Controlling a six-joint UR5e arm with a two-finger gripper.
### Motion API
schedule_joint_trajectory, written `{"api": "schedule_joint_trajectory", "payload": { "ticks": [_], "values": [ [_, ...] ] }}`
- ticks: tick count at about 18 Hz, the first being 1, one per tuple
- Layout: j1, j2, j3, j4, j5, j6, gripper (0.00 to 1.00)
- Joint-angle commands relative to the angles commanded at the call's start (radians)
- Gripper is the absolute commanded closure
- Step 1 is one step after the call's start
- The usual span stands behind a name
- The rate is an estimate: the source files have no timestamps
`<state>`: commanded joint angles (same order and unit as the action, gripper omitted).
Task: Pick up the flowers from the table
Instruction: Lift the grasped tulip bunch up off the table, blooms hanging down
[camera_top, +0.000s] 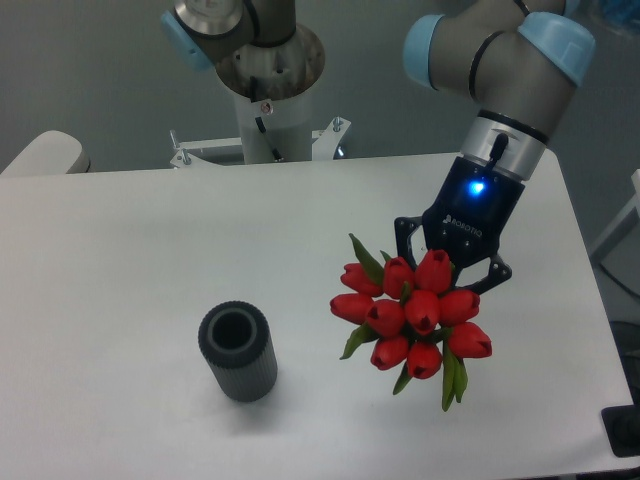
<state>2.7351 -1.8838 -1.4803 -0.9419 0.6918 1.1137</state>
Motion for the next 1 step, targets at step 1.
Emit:
{"api": "schedule_joint_trajectory", "payload": {
  "ticks": [1],
  "values": [
    [0.0,0.0,-0.002,0.0,-0.002,0.0,0.79]
  ]
}}
